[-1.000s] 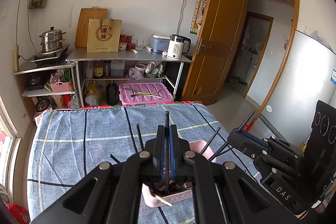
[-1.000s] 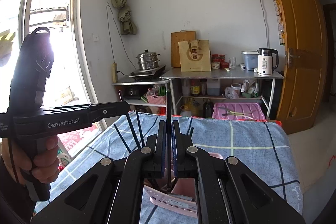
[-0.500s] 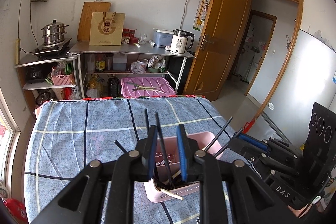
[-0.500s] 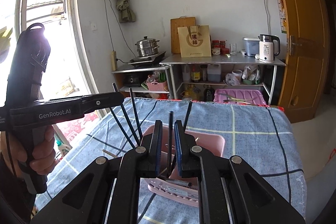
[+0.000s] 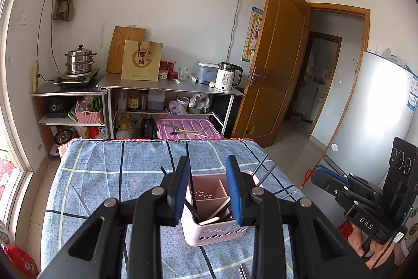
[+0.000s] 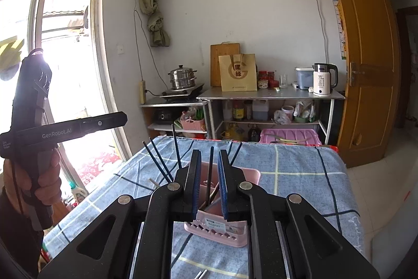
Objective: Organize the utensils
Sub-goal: 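Open the left tool in the basket while the right tool releases its chopstick, then move both tools down to the last pair of metal chopsticks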
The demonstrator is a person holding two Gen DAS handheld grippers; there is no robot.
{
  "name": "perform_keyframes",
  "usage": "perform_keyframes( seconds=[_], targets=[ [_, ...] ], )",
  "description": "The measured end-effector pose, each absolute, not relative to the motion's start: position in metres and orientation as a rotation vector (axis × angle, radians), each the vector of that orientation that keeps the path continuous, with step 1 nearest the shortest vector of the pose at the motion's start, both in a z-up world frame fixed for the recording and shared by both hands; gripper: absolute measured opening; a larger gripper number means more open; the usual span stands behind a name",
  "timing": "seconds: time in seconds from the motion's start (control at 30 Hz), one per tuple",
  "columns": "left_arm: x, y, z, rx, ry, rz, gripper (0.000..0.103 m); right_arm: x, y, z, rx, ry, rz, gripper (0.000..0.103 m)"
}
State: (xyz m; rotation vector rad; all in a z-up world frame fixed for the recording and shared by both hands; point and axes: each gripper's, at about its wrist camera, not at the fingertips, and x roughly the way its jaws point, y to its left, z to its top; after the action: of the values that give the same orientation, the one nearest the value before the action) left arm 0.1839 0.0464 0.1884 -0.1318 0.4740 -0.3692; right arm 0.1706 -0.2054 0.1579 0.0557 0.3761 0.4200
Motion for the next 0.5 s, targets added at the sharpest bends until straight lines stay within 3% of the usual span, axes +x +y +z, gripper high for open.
perform_keyframes(
  seconds=[0.5],
  targets=[
    [0.119, 0.038, 0.145, -0.106, 0.490, -0.404, 0.032, 0.132, -0.224, 0.109, 0.101, 0.471, 0.418, 0.013]
  ],
)
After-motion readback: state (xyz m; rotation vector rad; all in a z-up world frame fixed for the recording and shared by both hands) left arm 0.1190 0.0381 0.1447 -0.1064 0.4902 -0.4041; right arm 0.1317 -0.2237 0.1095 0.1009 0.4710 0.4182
